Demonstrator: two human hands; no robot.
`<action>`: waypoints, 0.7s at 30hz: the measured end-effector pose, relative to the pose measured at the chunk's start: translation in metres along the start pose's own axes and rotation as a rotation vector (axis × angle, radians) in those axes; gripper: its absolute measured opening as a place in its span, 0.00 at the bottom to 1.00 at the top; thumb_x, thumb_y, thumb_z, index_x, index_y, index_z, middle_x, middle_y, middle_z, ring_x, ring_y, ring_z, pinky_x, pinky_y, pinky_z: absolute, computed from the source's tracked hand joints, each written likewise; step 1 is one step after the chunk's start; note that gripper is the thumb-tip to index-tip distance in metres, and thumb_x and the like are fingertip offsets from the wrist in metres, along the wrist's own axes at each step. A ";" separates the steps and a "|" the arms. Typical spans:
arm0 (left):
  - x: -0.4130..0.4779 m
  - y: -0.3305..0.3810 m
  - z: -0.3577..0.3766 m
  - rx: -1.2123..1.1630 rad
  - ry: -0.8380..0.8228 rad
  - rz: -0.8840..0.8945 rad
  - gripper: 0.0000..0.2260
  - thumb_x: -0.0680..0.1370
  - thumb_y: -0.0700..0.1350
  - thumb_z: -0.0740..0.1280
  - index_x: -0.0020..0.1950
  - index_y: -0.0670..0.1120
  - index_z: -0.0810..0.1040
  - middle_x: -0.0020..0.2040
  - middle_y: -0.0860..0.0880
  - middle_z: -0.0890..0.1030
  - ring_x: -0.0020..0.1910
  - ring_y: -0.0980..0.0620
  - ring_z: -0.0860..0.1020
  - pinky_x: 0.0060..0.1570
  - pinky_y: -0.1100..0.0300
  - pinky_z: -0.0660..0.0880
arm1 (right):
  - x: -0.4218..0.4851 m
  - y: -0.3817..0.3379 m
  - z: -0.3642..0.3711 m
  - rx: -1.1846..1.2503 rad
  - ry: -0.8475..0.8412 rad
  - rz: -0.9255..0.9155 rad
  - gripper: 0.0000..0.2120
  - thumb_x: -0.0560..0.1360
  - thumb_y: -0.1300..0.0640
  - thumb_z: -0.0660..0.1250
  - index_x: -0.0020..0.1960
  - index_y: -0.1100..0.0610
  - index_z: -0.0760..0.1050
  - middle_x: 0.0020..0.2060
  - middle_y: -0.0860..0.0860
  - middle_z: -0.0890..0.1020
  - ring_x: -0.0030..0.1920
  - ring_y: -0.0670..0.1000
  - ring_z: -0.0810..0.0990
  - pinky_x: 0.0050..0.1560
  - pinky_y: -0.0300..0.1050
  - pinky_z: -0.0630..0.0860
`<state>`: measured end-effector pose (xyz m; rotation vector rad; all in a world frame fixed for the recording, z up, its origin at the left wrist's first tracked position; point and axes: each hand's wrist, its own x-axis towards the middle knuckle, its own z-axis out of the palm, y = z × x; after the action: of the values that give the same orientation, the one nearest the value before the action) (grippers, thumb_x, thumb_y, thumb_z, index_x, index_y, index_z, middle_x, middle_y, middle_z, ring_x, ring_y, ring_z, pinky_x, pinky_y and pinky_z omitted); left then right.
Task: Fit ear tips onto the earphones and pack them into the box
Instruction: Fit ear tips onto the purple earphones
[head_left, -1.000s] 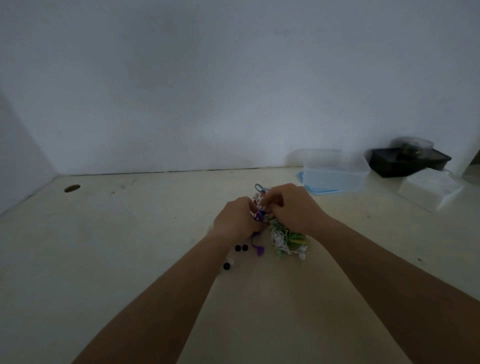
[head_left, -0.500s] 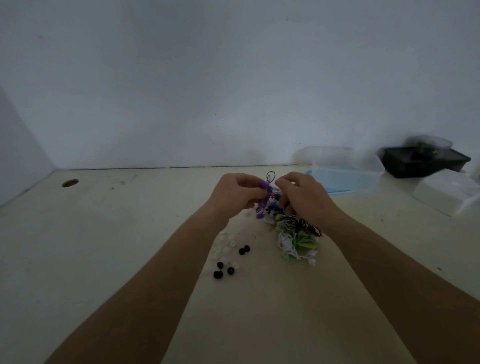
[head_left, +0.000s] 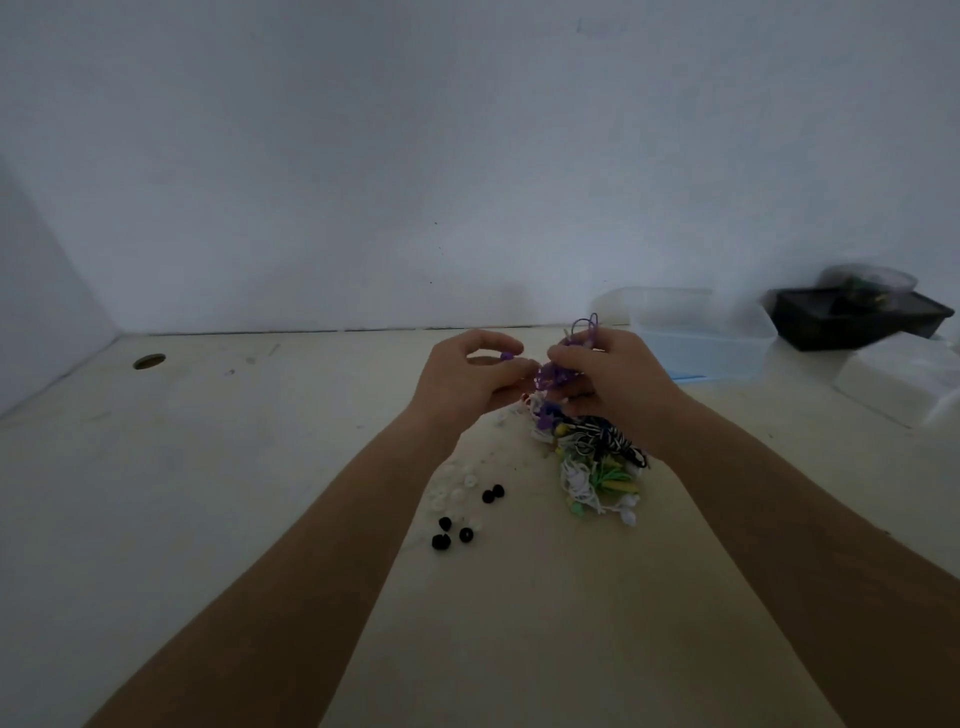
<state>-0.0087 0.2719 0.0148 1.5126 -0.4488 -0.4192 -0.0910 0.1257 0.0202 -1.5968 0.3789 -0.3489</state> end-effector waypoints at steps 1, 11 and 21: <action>-0.003 0.000 -0.002 0.038 -0.005 -0.003 0.09 0.75 0.37 0.74 0.54 0.39 0.80 0.46 0.40 0.86 0.43 0.45 0.85 0.45 0.57 0.83 | -0.001 -0.002 0.002 0.062 -0.003 0.036 0.03 0.79 0.61 0.67 0.50 0.61 0.76 0.38 0.58 0.84 0.32 0.53 0.83 0.31 0.44 0.79; -0.044 0.004 -0.007 0.068 -0.148 -0.132 0.10 0.82 0.48 0.66 0.58 0.43 0.79 0.48 0.46 0.85 0.47 0.43 0.85 0.50 0.48 0.82 | -0.028 -0.017 0.016 0.524 -0.091 0.216 0.04 0.80 0.63 0.62 0.48 0.64 0.72 0.36 0.61 0.82 0.33 0.55 0.83 0.36 0.44 0.83; -0.083 0.011 -0.011 0.168 -0.081 0.000 0.04 0.77 0.37 0.71 0.51 0.40 0.83 0.44 0.41 0.86 0.38 0.48 0.84 0.42 0.60 0.82 | -0.071 -0.014 0.003 0.020 -0.143 0.199 0.08 0.76 0.65 0.66 0.54 0.59 0.78 0.49 0.60 0.85 0.46 0.59 0.87 0.47 0.55 0.83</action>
<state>-0.0734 0.3250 0.0242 1.6623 -0.5590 -0.4524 -0.1529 0.1609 0.0339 -1.5397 0.4182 -0.0854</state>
